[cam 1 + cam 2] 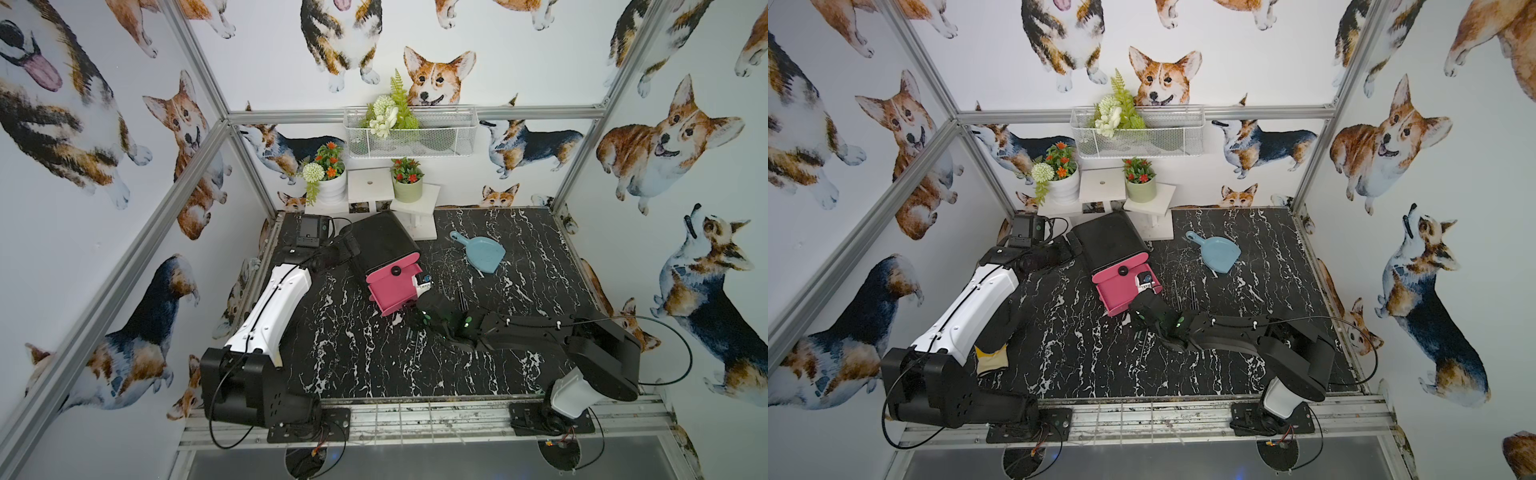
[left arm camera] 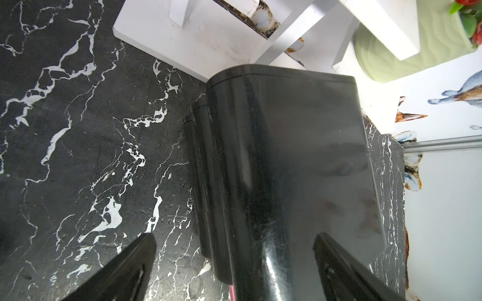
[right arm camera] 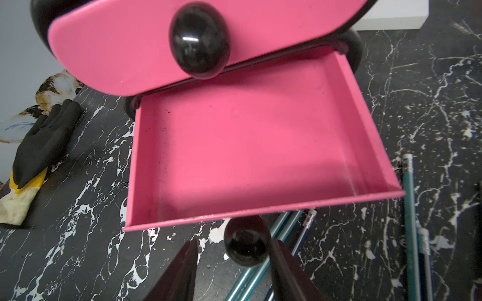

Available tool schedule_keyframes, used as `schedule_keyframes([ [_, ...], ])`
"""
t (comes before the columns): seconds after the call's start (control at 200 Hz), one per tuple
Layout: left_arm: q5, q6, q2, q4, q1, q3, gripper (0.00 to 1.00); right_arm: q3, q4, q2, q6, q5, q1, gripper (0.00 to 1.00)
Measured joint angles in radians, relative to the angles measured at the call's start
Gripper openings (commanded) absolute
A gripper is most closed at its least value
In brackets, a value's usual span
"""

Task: Please place the pencils in the drawer according to their color
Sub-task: Open the drawer in the storage box, then pick up the pencil from the center of the board.

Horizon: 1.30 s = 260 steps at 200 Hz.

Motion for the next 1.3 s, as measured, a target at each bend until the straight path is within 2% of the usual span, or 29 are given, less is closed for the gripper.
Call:
schedule_keyframes([
  [0.3,-0.011,0.000,-0.007,0.000,0.000,0.000,1.00,-0.002,-0.101,-0.137,0.038,0.007,0.004,0.54],
  [0.47,-0.015,0.003,-0.008,-0.001,0.000,0.000,1.00,0.019,-0.253,-0.253,0.070,0.021,-0.015,0.49],
  [0.556,-0.016,0.003,-0.008,-0.001,0.000,0.000,1.00,0.030,-0.346,-0.306,0.101,0.001,-0.083,0.45],
  [0.656,-0.018,0.003,-0.011,-0.001,0.000,-0.005,1.00,0.030,-0.485,-0.360,0.143,-0.030,-0.173,0.45],
  [0.961,-0.019,-0.002,-0.012,0.000,0.000,-0.013,1.00,-0.051,-0.841,-0.507,0.211,-0.145,-0.327,0.40],
  [1.106,-0.018,-0.005,-0.003,0.000,0.000,-0.013,1.00,-0.094,-0.901,-0.496,0.210,-0.204,-0.371,0.36],
  [1.301,-0.018,-0.006,0.000,0.000,0.000,-0.013,1.00,-0.097,-0.903,-0.358,0.187,-0.273,-0.372,0.31],
])
